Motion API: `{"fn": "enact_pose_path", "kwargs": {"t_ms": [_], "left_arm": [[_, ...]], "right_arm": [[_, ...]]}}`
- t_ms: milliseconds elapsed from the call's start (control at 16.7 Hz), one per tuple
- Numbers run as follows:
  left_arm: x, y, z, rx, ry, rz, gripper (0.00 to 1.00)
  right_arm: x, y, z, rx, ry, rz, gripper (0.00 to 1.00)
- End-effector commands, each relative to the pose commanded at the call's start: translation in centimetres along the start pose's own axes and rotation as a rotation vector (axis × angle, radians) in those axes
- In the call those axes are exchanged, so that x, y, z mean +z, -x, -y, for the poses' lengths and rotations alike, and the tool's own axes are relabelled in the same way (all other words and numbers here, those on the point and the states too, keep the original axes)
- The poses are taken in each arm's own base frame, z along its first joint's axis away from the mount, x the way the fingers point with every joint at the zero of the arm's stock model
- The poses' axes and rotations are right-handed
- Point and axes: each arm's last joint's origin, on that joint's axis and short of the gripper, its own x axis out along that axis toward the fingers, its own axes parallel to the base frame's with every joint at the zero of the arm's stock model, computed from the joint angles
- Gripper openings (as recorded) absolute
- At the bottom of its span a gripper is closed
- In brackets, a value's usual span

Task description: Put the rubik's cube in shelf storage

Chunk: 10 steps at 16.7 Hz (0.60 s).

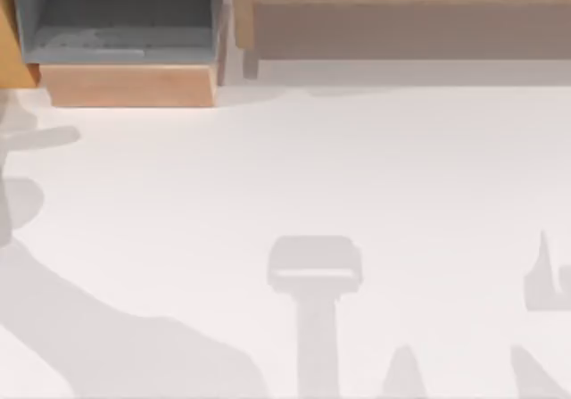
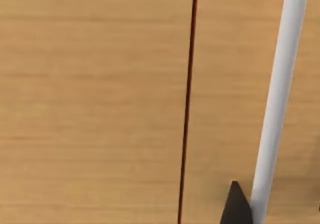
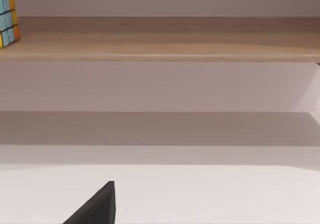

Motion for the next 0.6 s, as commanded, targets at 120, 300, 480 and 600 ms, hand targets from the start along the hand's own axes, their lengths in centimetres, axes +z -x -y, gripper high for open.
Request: {"fn": "enact_pose_path", "kwargs": {"t_ms": [120,300,480,600], "left_arm": [[0.00,0.00,0.00,0.000,0.000,0.000,0.83],[0.00,0.00,0.00,0.000,0.000,0.000,1.00],[0.00,0.00,0.00,0.000,0.000,0.000,1.00],[0.00,0.00,0.00,0.000,0.000,0.000,1.00]], "right_arm": [[0.00,0.00,0.00,0.000,0.000,0.000,1.00],[0.00,0.00,0.00,0.000,0.000,0.000,1.00],[0.00,0.00,0.00,0.000,0.000,0.000,1.00],[0.00,0.00,0.00,0.000,0.000,0.000,1.00]]}}
